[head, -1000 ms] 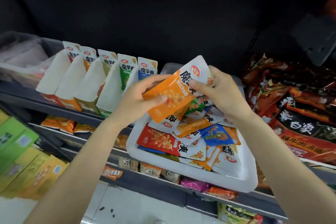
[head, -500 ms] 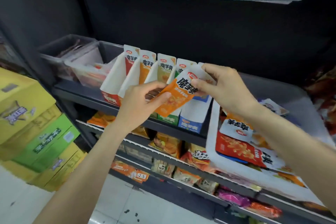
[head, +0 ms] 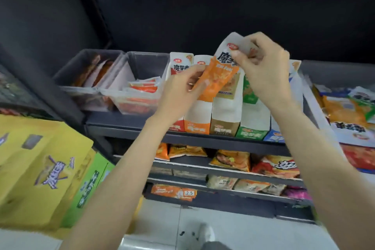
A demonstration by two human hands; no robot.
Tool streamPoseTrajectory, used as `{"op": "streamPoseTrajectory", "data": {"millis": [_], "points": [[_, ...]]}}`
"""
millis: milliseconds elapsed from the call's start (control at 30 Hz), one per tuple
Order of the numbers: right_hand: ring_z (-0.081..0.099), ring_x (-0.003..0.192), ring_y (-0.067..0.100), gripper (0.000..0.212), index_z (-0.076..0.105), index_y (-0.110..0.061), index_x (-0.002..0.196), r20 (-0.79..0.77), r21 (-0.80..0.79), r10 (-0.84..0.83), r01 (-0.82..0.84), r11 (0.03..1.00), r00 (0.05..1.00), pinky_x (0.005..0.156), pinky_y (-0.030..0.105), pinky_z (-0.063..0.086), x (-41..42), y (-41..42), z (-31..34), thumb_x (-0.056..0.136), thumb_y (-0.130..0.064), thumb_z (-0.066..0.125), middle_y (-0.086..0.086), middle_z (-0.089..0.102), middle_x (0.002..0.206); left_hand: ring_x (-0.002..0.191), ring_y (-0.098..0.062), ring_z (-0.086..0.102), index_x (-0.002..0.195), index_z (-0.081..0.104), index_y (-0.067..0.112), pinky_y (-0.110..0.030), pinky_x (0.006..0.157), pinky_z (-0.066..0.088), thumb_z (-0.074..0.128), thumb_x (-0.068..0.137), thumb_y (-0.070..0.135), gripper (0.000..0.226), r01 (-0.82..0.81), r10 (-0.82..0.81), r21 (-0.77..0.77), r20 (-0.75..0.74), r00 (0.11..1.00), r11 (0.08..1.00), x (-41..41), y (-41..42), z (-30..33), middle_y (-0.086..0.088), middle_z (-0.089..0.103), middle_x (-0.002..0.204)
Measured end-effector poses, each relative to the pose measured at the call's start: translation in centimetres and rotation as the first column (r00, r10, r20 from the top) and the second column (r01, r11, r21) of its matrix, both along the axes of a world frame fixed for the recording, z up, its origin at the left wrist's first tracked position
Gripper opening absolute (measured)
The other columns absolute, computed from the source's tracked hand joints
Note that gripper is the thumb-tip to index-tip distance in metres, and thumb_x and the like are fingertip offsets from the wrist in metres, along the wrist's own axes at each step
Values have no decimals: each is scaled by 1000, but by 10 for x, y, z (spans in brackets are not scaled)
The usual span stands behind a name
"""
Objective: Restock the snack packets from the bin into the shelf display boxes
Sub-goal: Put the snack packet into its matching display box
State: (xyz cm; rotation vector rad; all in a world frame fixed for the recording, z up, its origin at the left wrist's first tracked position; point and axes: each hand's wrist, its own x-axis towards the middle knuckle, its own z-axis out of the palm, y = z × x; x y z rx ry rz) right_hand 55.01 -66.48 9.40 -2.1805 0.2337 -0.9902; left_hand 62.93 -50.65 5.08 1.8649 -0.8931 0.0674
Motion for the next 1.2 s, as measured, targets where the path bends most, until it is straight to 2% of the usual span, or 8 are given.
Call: {"op": "streamPoseTrajectory", "data": {"millis": [100,233,433,533,700,867,967,1200], "points": [[55,74,-11,13,59,-21,96,47,101,-53,48,994,997,67,6,43,14,-1,-8,86,-22,67,-22,56,81,92,-4,62,114,65,11,-9,80,47,59,93,11,22,-26,27,-13,74,997,1000,24,-14,-5,11,63,100],[54,75,-10,10,66,-15,97,55,20,-17,16,1000,998,68,6,41,38,0,-17,89,-20,64,-22,55,78,89,6,59,116,62,13,-7,78,48,63,90,14,26,-83,83,-9,67,994,997,52,-18,-16,17,60,102],[54,69,2,7,67,-14,92,48,-197,-33,42,979,998,68,17,46,70,0,-15,88,-16,62,-20,54,74,109,-15,58,138,41,24,-31,93,50,71,83,29,62,-191,170,317,94,981,929,82,-15,-32,0,54,130],[50,66,10,6,60,-19,83,-108,-337,-81,40,941,991,66,31,44,88,3,-20,88,-16,59,-12,52,70,125,-21,48,142,34,19,-38,101,43,68,86,33,68,-154,138,450,70,988,879,87,-13,-34,-4,45,141],[56,77,34,6,55,-15,87,-382,-451,-240,47,891,892,63,33,35,106,5,-36,90,-18,52,7,58,76,129,-23,44,144,33,14,-34,102,39,65,88,25,66,-96,81,488,51,995,867,90,-13,-30,-7,45,142],[53,98,31,18,63,-8,96,-532,-520,-286,-41,853,797,70,36,46,110,1,-48,91,-22,53,9,59,95,128,-24,44,143,35,13,-34,100,40,62,90,22,61,-62,33,493,67,997,868,88,-12,-25,-9,46,142],[46,107,27,23,66,-12,111,-434,-586,-348,33,810,831,75,33,45,111,3,-53,90,-19,57,7,57,113,128,-24,45,143,36,15,-35,100,40,60,91,22,57,-48,-3,499,101,995,865,87,-11,-25,-8,45,142],[52,99,29,35,60,-13,115,-257,-618,-427,192,762,867,83,37,40,114,1,-64,81,-17,69,9,62,105,128,-23,45,146,28,17,-35,100,41,60,92,24,63,-20,-41,553,98,994,833,82,-10,-21,-7,41,145]]}}
